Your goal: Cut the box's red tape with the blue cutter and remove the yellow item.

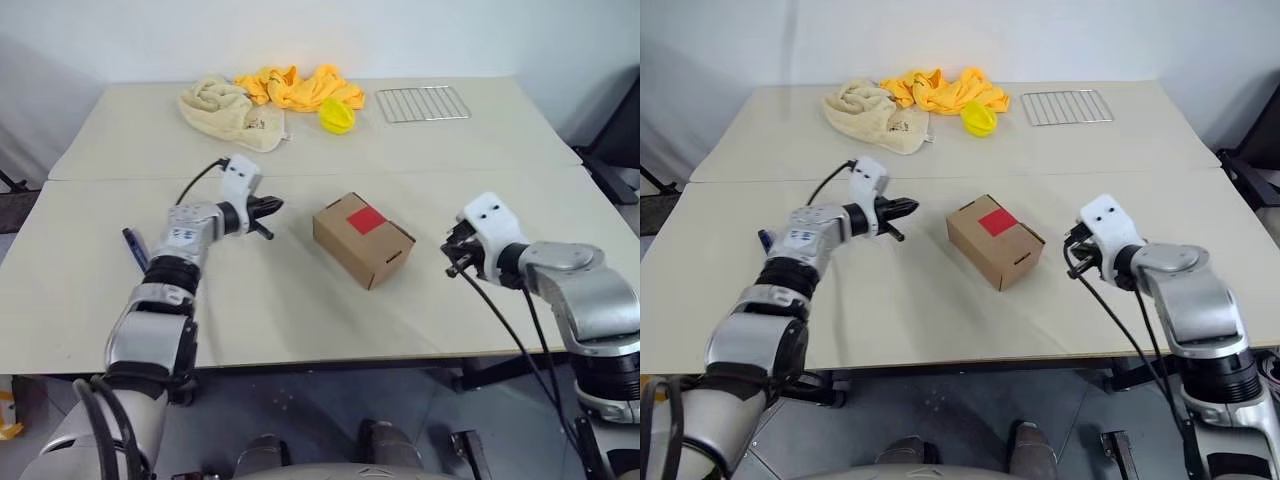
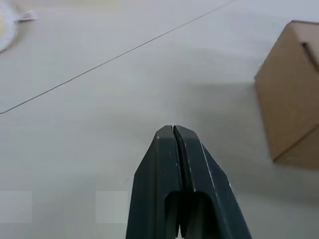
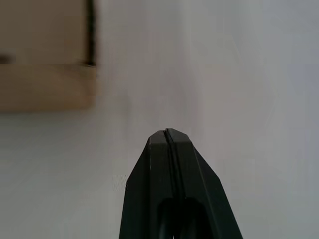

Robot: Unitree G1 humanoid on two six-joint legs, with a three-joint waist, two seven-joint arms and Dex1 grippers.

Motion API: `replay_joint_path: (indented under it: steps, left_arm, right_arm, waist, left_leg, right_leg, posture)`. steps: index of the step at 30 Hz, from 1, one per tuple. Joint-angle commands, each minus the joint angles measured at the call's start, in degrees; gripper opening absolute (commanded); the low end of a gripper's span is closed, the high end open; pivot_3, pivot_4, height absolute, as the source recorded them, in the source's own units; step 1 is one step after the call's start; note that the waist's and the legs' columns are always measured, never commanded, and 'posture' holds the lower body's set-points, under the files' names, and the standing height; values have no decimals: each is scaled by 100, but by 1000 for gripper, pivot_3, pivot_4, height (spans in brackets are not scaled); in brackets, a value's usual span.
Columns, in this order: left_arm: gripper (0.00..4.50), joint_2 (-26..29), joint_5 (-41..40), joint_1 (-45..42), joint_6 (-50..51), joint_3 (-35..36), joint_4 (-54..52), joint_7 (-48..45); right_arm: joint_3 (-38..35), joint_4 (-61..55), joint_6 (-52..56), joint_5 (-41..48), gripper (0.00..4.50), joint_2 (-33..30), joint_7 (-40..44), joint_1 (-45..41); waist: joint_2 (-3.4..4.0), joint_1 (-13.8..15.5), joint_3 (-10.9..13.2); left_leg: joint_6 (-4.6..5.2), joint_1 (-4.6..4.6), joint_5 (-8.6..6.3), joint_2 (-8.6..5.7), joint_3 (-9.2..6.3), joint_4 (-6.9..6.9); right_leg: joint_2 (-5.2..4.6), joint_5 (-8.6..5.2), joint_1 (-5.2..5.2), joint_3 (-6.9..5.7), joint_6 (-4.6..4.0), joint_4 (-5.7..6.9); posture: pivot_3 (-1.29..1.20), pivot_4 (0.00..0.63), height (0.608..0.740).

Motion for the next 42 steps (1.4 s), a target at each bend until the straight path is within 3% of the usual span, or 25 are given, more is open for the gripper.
replay_joint_path:
  steps: [1,10,15,23,39,42]
  left_arm:
    - [16,-241,126,-355,-548,30,574,-148]
    - [16,-714,378,-652,-867,-87,1009,-969]
    - [16,-743,464,-558,-844,-166,939,-1390]
    - [16,-705,580,-363,-813,-266,682,-1891]
    - [16,-869,643,-187,-709,-455,422,-2200]
    - [16,-839,719,-203,-803,-437,510,-1916]
  right_arm:
    - [129,-354,350,112,0,159,-269,45]
    - [198,-366,703,290,0,950,-890,48]
    - [277,-394,764,376,0,1003,-982,51]
    - [304,-761,1084,657,0,650,-855,143]
    - [301,-1075,1381,1136,0,96,-765,335]
    - [283,-1055,1202,1069,0,28,-837,573]
  waist:
    - [-1,10,0]
    - [-3,7,2]
    - [-3,6,2]
    - [-3,16,2]
    - [-4,22,2]
    - [-5,34,2]
  left_leg:
    - [0,-1,0,0,0,-1]
    - [0,-3,0,-1,-1,-4]
    - [0,-3,0,-1,-2,-5]
    - [0,-3,0,-1,-4,-4]
    - [2,-4,-1,-1,-5,-3]
    - [2,-4,-1,-1,-5,-3]
  right_leg:
    - [0,0,0,0,0,-2]
    - [0,0,-1,-3,0,-4]
    - [0,0,-1,-3,0,-4]
    - [0,0,0,-3,0,-5]
    - [0,0,0,-3,0,-5]
    - [0,0,1,-3,0,-5]
  posture:
    - [0,150,740]
    - [0,150,740]
    - [0,150,740]
    - [0,150,740]
    - [0,150,740]
    - [0,150,740]
